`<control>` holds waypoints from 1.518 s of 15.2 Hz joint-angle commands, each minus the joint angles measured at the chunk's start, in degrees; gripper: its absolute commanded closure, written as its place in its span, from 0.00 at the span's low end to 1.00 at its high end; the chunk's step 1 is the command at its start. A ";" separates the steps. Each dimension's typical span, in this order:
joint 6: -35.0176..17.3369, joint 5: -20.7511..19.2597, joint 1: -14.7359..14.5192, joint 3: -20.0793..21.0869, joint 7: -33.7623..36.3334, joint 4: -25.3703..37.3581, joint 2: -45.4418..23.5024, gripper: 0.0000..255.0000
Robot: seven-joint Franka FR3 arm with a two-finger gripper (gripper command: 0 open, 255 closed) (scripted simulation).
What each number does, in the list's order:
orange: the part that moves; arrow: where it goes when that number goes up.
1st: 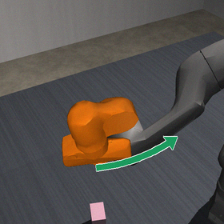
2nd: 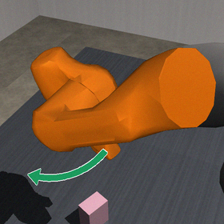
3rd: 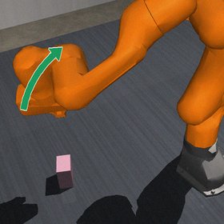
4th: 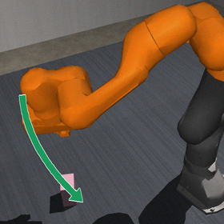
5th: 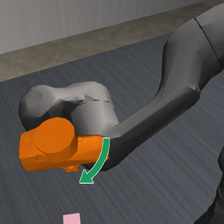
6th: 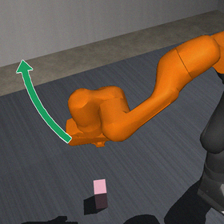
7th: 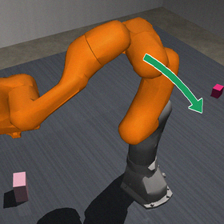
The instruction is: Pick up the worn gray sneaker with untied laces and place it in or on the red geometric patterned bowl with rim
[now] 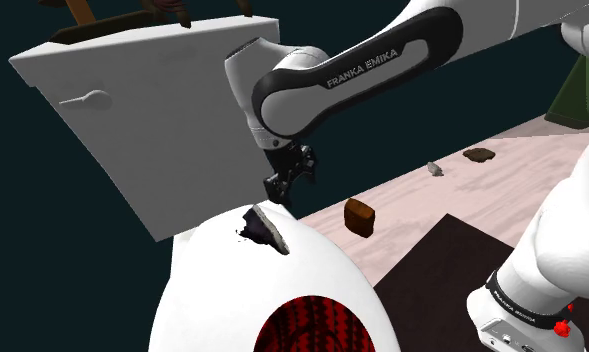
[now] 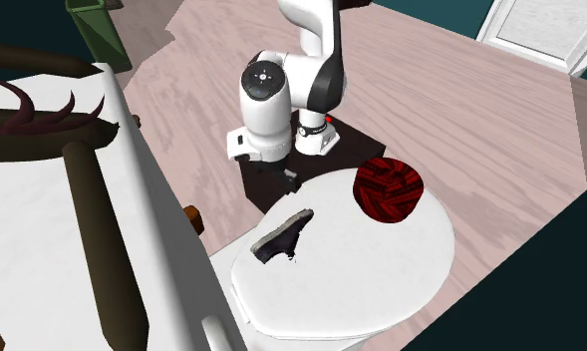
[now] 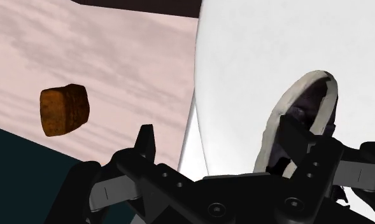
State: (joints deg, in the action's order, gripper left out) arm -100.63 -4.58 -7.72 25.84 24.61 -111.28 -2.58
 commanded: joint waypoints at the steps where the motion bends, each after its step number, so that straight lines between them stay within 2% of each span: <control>1: 0.05 -1.97 -1.37 1.03 3.01 3.75 -4.71 0.00; 9: 4.25 -10.50 -9.56 1.26 11.25 24.26 -24.99 0.00; 17: -1.55 -10.86 -8.78 0.85 11.70 18.31 -24.90 0.00; 23: -1.55 -10.86 -8.77 0.85 11.70 18.31 -24.90 0.00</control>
State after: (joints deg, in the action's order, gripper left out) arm -102.16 -15.44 -16.49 26.69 36.30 -92.94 -27.48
